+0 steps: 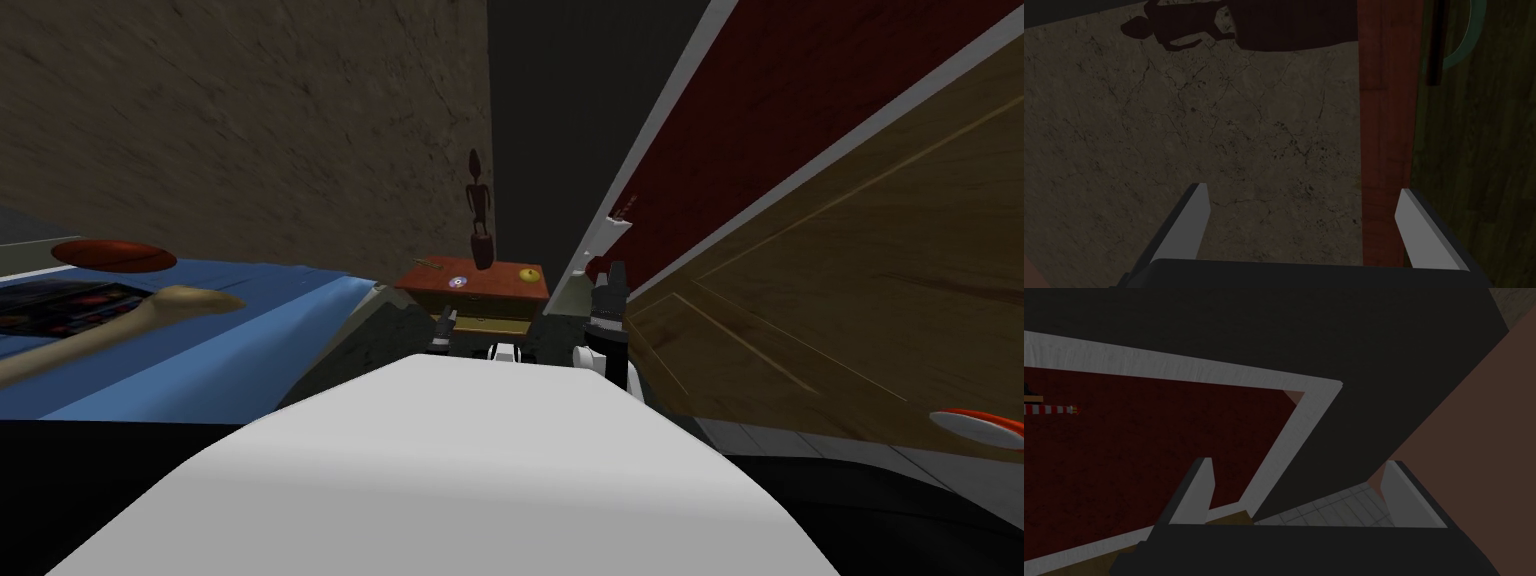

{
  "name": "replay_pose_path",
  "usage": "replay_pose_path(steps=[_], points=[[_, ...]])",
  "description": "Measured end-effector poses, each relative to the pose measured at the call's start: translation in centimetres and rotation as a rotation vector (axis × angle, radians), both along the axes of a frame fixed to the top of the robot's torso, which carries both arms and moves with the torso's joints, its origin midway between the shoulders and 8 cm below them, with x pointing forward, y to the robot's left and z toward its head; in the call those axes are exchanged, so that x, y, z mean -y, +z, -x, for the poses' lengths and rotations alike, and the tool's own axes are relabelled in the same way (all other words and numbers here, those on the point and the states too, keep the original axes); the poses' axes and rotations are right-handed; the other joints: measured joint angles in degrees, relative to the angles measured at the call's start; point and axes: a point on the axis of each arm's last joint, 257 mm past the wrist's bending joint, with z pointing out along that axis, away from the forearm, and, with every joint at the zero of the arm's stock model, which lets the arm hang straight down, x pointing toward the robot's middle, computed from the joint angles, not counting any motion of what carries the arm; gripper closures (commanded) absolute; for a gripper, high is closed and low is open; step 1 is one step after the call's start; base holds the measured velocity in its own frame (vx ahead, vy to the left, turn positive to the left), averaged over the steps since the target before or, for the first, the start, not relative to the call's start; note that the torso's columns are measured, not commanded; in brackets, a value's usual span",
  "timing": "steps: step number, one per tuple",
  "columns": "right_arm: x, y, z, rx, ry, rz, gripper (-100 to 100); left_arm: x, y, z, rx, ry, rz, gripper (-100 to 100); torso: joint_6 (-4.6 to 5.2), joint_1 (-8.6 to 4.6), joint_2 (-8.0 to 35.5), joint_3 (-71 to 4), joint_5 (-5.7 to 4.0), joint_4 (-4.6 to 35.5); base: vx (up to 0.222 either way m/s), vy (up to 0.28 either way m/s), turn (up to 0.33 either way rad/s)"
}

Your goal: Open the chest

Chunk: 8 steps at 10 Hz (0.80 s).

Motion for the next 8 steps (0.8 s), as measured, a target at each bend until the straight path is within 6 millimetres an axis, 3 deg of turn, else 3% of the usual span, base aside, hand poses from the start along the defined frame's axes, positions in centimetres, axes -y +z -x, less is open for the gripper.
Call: replay_pose_path(steps=[8], points=[[0.0,0.0,0.0,0.000,0.000,0.000,0,0.6,-4.3,2.1,-0.056,0.030,0.011,-100,0.00,-0.04,0.05,0.03,-0.01,0.01,0.078,0.009,-0.043]])
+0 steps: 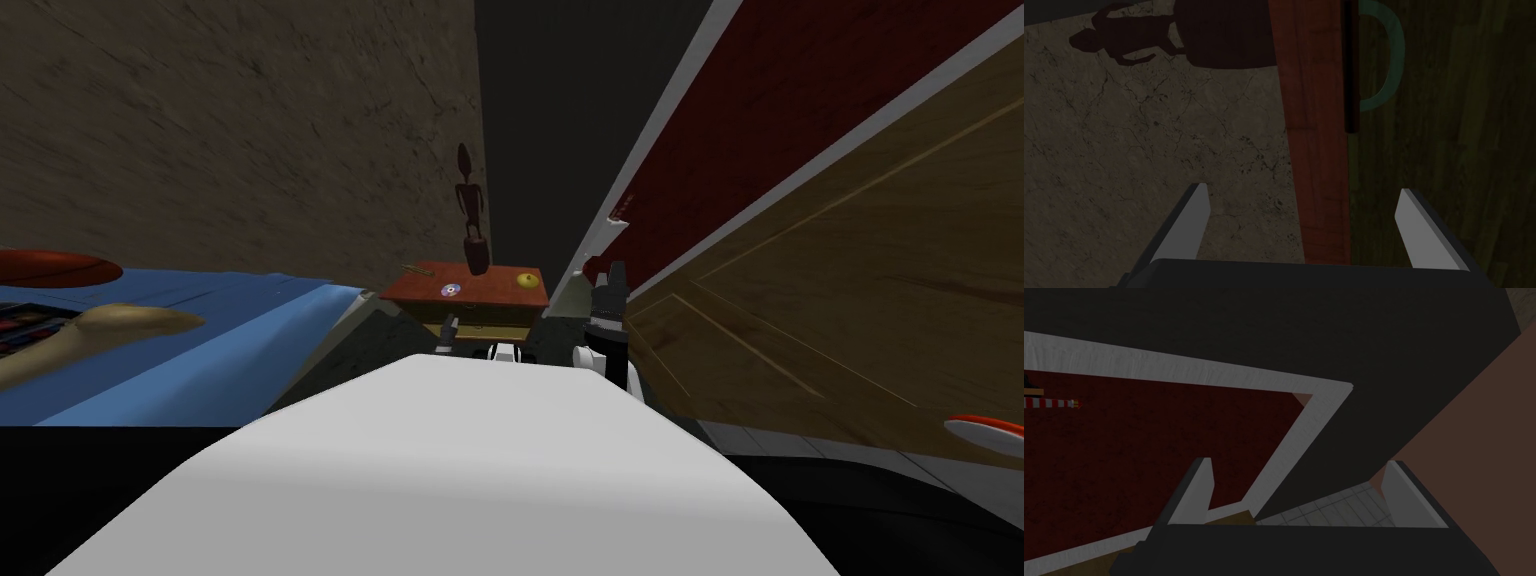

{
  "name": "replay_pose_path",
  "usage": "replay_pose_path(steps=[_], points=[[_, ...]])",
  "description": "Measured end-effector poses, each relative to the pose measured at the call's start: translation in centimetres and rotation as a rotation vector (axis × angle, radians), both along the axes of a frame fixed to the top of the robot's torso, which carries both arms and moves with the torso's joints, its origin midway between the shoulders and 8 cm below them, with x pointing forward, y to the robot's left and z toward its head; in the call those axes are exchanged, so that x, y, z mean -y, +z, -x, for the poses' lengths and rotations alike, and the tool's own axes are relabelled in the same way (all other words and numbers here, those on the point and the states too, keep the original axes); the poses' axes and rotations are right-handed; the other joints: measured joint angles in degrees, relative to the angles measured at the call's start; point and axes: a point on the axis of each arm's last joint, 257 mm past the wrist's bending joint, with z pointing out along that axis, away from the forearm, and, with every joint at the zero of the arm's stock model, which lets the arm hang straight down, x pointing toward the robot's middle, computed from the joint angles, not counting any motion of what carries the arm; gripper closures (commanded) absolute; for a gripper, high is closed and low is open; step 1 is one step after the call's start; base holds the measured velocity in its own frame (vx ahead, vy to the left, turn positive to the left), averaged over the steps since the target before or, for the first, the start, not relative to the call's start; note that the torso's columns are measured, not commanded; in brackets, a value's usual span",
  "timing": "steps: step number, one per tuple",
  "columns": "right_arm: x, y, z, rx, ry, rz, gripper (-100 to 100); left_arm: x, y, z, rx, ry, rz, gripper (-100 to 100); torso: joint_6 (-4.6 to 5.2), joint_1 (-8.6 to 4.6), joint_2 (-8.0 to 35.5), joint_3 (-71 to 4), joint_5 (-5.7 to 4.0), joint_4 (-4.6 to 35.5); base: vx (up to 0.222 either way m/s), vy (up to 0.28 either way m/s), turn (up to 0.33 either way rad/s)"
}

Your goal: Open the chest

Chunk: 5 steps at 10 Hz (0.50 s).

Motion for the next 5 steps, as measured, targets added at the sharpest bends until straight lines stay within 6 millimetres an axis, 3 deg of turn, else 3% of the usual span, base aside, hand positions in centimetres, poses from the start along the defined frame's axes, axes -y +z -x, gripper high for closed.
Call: replay_pose_path(steps=[5], points=[[0.0,0.0,0.0,0.000,0.000,0.000,0,1.7,-2.4,1.5,-0.034,0.017,0.037,-100,-0.01,0.04,-0.03,-0.03,0.01,-0.02,0.063,0.008,-0.038]])
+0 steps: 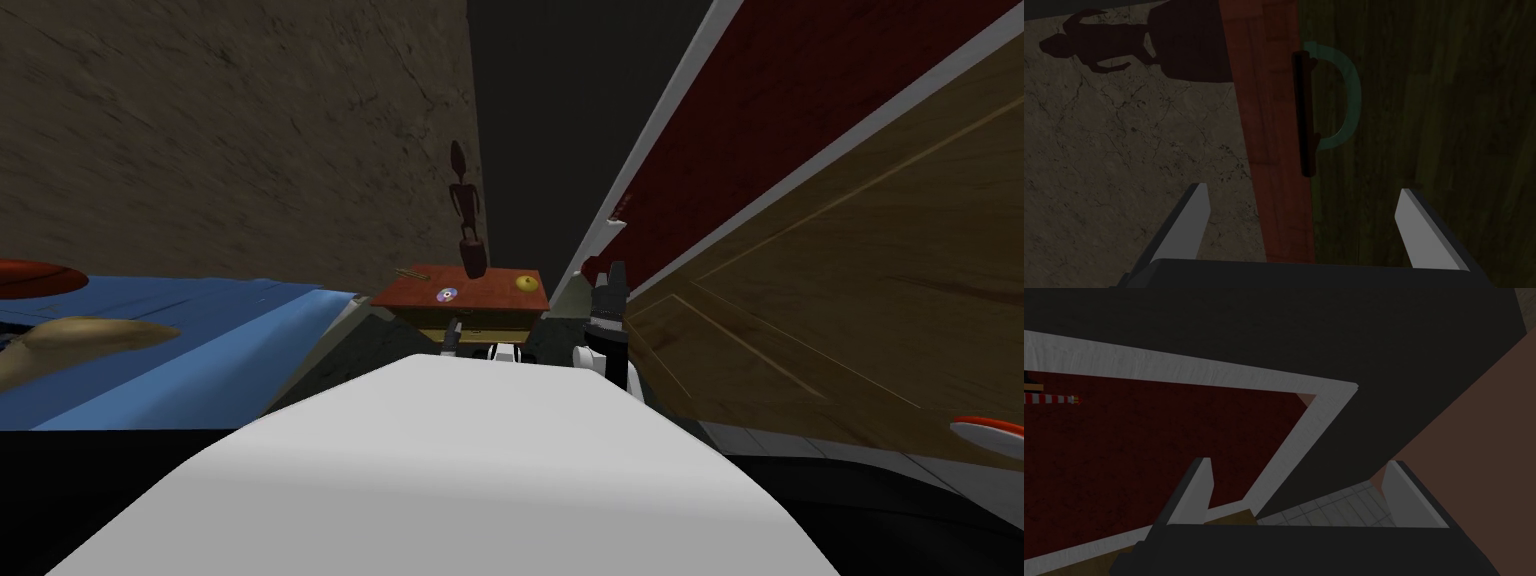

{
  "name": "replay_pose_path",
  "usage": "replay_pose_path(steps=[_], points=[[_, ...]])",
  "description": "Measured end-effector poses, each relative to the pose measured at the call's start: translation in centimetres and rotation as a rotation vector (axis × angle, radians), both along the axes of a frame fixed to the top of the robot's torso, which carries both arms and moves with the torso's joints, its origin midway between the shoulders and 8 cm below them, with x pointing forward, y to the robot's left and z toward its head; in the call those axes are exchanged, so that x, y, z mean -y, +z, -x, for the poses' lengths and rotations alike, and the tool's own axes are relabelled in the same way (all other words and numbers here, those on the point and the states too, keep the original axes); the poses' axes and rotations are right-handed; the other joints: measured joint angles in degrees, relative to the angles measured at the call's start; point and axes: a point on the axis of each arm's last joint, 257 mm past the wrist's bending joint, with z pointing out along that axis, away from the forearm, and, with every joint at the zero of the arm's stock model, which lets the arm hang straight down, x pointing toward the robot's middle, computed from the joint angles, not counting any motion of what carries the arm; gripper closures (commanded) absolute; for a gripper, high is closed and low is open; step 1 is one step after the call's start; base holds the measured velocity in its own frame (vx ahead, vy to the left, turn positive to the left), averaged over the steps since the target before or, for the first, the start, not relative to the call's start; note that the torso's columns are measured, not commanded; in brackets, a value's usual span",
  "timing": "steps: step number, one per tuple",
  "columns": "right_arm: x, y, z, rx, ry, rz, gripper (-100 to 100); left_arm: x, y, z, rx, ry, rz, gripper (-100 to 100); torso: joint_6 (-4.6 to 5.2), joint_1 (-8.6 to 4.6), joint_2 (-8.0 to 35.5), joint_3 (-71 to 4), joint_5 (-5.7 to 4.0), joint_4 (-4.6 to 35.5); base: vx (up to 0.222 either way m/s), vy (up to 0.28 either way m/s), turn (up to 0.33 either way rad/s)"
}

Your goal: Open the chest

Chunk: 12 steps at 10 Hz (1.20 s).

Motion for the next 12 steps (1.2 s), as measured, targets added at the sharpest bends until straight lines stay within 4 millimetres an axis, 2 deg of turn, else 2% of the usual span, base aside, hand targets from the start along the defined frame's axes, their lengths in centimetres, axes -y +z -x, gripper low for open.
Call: replay_pose_path(steps=[4,6,7,12], points=[[0.0,0.0,0.0,0.000,0.000,0.000,0,2.4,-1.2,0.7,-0.018,0.012,0.051,-100,0.01,0.01,0.04,0.04,0.01,0.02,0.039,0.006,-0.025],[0.0,0.0,0.0,0.000,0.000,0.000,0,4.4,-1.7,1.1,-0.023,0.018,0.089,-100,0.01,-0.01,-0.01,0.00,0.00,0.00,0.025,0.003,-0.009],[0.0,0.0,0.0,0.000,0.000,0.000,0,4.5,-1.7,1.1,-0.021,0.018,0.091,-100,0.00,0.00,0.05,0.03,-0.01,0.02,-0.016,0.002,0.035],[0.0,0.0,0.0,0.000,0.000,0.000,0,4.9,-0.7,-2.9,-0.018,0.006,0.091,-100,0.01,0.00,-0.02,0.00,0.00,0.00,-0.027,0.005,0.021]])
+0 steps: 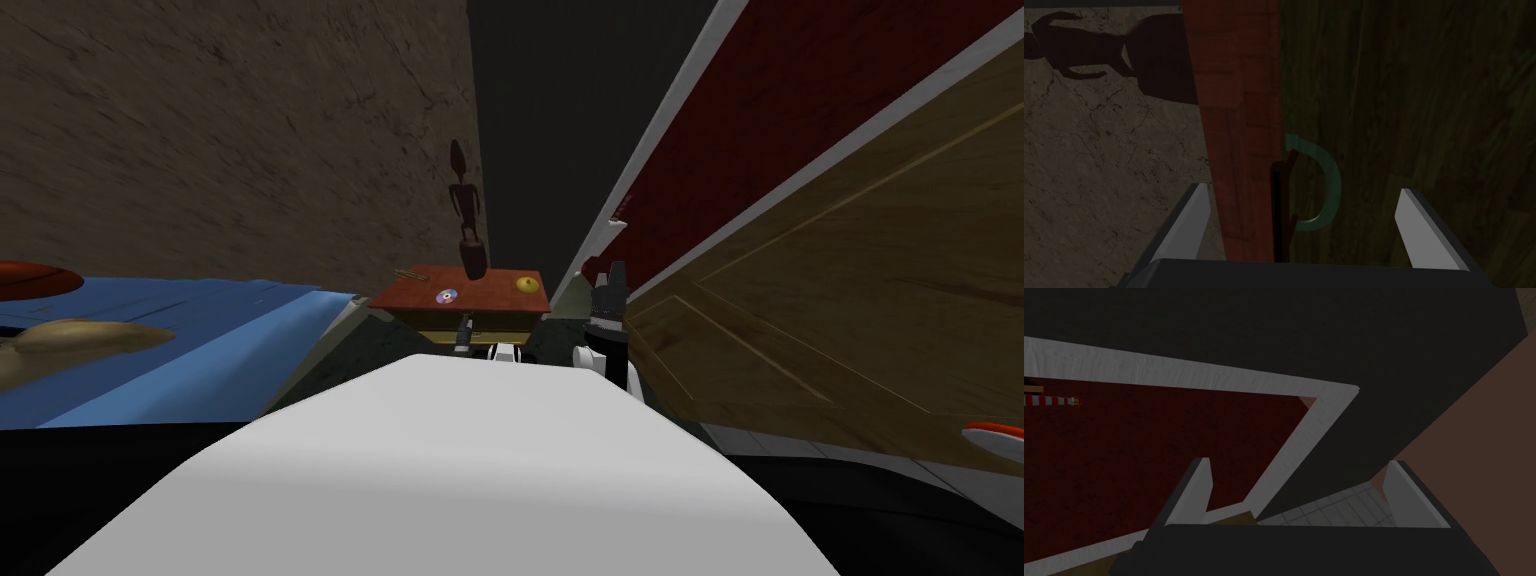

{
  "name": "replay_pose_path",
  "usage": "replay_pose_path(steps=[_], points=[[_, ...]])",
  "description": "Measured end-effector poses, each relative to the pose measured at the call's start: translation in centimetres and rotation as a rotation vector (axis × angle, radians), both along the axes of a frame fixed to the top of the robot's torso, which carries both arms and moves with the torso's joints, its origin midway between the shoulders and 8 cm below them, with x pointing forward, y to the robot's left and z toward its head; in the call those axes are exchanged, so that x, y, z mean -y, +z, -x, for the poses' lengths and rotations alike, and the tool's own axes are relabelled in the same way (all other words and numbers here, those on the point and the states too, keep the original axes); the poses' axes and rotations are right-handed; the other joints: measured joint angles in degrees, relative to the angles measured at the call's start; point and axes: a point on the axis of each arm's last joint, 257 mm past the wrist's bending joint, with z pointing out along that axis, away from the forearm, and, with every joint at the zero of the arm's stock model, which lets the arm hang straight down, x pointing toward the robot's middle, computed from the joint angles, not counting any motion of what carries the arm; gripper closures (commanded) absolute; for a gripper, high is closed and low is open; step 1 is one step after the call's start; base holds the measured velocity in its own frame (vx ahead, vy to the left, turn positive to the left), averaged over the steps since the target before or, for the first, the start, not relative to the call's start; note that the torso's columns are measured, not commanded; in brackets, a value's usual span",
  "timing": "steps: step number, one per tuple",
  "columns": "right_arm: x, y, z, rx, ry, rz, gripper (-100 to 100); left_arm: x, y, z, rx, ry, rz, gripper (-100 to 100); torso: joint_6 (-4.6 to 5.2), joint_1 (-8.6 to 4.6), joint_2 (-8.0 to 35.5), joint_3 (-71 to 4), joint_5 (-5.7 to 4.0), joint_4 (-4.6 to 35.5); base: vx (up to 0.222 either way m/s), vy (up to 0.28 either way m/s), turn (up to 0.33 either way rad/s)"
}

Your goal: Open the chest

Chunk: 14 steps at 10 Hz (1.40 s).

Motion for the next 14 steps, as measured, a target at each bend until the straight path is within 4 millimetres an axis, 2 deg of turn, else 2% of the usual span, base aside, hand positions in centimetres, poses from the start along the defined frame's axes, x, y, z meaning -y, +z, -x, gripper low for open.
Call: replay_pose_path(steps=[1,6,7,10,14], points=[[0.0,0.0,0.0,0.000,0.000,0.000,0,0.0,0.0,-0.1,-0.003,0.000,0.000,100,0.00,0.00,-0.04,-0.02,0.00,-0.02,0.021,0.000,-0.042],[0.0,0.0,0.0,0.000,0.000,0.000,0,-0.5,-0.9,3.4,-0.005,0.010,0.000,100,0.01,0.01,0.05,0.03,0.01,0.02,0.025,-0.006,-0.017],[0.0,0.0,0.0,0.000,0.000,0.000,0,-0.4,-0.8,3.4,-0.003,0.010,0.000,-100,0.00,0.02,0.07,0.04,0.01,0.02,0.000,0.000,0.000],[0.0,0.0,0.0,0.000,0.000,0.000,0,-3.4,-0.5,3.2,-0.007,0.001,-0.066,-100,0.00,0.02,0.05,0.03,0.01,0.01,-0.011,0.003,0.004],[0.0,0.0,0.0,0.000,0.000,0.000,0,-6.2,-0.4,2.7,-0.019,-0.010,-0.143,-100,0.00,0.01,0.07,0.04,0.00,0.02,-0.029,0.004,0.010]])
